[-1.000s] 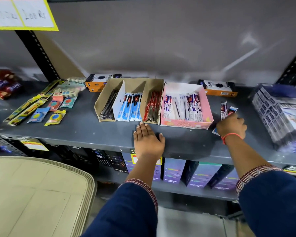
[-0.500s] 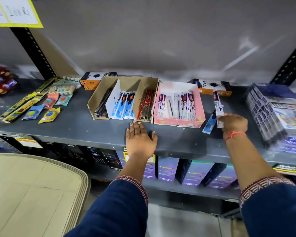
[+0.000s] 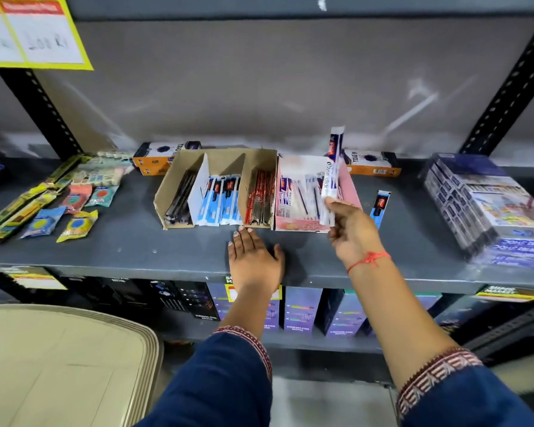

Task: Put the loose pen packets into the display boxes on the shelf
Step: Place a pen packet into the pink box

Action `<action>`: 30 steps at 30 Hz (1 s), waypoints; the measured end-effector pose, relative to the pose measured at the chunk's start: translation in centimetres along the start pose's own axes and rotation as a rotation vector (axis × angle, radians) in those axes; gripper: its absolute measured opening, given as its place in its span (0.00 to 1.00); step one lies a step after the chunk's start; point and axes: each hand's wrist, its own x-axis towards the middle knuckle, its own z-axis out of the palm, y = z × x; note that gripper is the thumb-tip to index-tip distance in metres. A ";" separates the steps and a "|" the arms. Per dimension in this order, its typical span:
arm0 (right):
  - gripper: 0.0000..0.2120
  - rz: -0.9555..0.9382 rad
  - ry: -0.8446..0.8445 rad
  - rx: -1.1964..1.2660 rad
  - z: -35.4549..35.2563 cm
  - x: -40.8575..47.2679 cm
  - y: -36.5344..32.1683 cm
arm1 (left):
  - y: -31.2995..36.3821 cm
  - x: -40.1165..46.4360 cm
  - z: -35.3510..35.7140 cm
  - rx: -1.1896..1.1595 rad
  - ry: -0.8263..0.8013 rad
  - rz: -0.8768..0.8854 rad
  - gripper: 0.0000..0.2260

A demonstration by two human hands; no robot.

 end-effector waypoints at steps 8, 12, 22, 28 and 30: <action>0.11 0.042 -0.102 0.090 1.3 -1.6 3.6 | -0.2 0.0 0.3 -0.038 0.000 0.005 0.33; 0.11 0.039 -0.122 0.122 1.6 -1.7 4.0 | -0.1 0.0 0.3 -0.049 0.005 0.002 0.33; 0.12 0.002 -0.091 0.111 1.9 -1.2 3.1 | -0.2 0.1 0.4 -0.054 0.001 0.006 0.33; 0.17 -0.246 0.035 -0.136 2.0 1.7 -0.2 | -0.2 0.2 0.6 -0.066 0.013 0.011 0.32; 0.14 -0.303 0.086 -0.375 1.7 3.3 -1.1 | -0.3 0.3 0.7 -0.052 0.012 0.012 0.33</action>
